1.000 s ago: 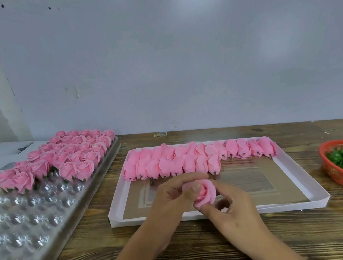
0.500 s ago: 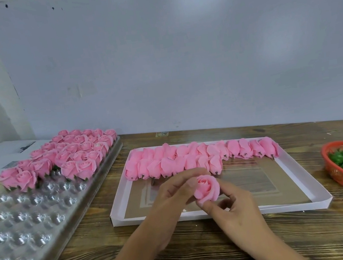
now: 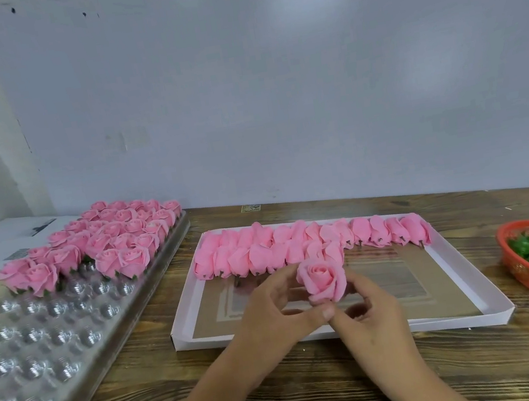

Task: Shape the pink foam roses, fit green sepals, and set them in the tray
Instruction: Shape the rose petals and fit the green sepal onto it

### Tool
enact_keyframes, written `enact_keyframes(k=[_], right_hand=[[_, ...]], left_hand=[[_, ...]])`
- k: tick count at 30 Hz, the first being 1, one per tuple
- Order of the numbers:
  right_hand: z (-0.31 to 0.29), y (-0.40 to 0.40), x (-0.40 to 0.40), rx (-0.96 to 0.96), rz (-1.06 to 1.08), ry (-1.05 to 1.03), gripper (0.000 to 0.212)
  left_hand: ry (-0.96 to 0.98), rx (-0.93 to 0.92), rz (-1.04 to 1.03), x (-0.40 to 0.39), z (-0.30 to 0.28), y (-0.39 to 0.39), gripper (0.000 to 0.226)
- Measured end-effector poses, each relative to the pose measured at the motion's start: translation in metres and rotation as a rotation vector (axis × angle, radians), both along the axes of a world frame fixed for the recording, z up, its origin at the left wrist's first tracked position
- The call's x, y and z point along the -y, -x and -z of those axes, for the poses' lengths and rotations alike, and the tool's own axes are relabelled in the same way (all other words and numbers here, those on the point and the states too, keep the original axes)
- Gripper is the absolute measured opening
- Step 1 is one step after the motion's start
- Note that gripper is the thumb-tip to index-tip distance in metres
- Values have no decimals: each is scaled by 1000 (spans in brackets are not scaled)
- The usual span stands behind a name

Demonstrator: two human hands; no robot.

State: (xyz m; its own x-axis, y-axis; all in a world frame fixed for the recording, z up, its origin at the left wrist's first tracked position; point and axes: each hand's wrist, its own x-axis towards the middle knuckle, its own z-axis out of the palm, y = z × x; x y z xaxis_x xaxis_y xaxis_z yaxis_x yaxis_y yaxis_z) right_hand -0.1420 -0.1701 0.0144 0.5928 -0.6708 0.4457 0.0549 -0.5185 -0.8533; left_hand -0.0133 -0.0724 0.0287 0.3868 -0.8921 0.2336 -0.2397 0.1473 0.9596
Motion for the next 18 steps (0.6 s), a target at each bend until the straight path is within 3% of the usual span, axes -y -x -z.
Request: enact_keyframes(k=[12, 18], right_hand=[[5, -3, 3, -68, -6, 97, 20], [3, -3, -2, -22, -8, 6, 31]], left_hand=[[53, 9, -72, -3, -3, -4, 42], [60, -1, -90, -2, -3, -4, 36]])
